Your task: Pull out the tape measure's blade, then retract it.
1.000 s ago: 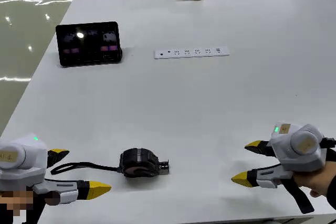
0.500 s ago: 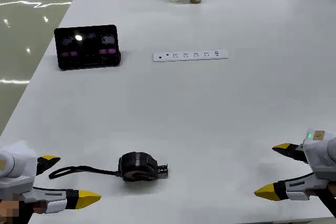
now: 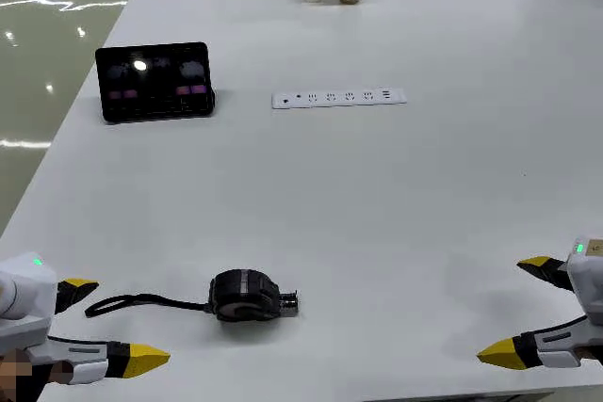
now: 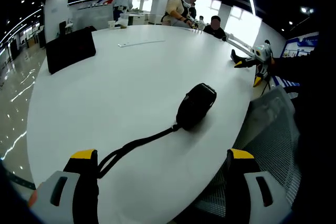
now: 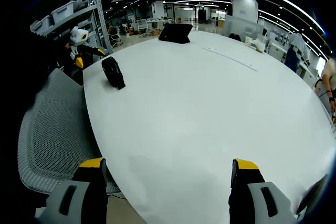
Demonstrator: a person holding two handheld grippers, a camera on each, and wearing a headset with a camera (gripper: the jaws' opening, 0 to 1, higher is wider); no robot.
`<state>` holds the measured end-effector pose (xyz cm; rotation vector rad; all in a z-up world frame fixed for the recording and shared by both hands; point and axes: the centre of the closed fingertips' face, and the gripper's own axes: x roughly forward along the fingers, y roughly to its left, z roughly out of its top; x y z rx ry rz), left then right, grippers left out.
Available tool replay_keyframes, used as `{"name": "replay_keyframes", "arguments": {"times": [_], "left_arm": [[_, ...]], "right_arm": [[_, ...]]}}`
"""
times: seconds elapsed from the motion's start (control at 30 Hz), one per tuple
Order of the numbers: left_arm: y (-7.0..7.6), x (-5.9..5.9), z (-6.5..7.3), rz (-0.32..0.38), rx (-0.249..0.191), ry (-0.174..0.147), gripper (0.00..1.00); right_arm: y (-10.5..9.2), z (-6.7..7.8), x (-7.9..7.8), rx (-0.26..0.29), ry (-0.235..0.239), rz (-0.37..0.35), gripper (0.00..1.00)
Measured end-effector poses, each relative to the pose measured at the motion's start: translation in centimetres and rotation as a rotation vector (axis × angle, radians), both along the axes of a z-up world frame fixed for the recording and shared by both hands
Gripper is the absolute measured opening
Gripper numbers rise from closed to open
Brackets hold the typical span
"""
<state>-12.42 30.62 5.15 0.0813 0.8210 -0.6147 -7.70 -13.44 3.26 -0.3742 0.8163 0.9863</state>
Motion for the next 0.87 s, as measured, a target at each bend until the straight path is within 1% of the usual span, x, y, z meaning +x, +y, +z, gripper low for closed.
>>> {"name": "replay_keyframes", "arguments": {"times": [0.17, 0.23, 0.3, 0.37, 0.4, 0.47, 0.5, 0.53, 0.6, 0.83, 0.87], "left_arm": [[0.1, -0.1, -0.1, -0.001, -0.002, 0.005, 0.99], [0.0, -0.2, -0.2, -0.003, -0.008, 0.015, 0.99], [0.0, -0.1, -0.3, -0.009, 0.001, 0.006, 0.99], [-0.3, -0.3, -0.4, -0.01, -0.011, 0.022, 0.99], [-0.3, -0.2, -0.4, -0.011, -0.008, 0.018, 0.99], [-0.5, -0.4, -0.5, -0.017, -0.013, 0.033, 0.99], [-0.4, -0.3, -0.6, -0.016, -0.006, 0.022, 0.99], [-0.4, -0.3, -0.6, -0.017, 0.0, 0.019, 0.99], [-0.4, -0.2, -0.6, -0.015, -0.006, 0.021, 0.99], [-0.1, 0.0, -0.6, -0.009, 0.001, 0.011, 0.99], [0.0, 0.0, -0.6, -0.006, 0.0, 0.014, 0.99]], "right_arm": [[-0.7, 0.0, 0.0, -0.003, 0.005, -0.019, 0.99], [-0.9, 0.0, 0.0, -0.003, 0.003, -0.019, 0.99], [-1.0, 0.0, 0.1, -0.008, 0.003, -0.02, 0.99], [-1.1, 0.1, 0.2, -0.007, 0.0, -0.022, 0.99], [-1.2, 0.2, 0.2, -0.006, -0.002, -0.025, 0.99], [-1.2, 0.2, 0.3, -0.004, -0.002, -0.03, 0.99], [-1.2, 0.2, 0.3, -0.002, -0.001, -0.032, 0.99], [-1.1, 0.1, 0.3, -0.001, -0.001, -0.032, 0.99], [-1.1, 0.1, 0.2, -0.003, -0.002, -0.027, 0.99], [-1.4, 0.0, 0.5, -0.003, -0.003, -0.03, 0.99], [-1.4, 0.1, 0.6, -0.003, -0.004, -0.029, 0.99]]}}
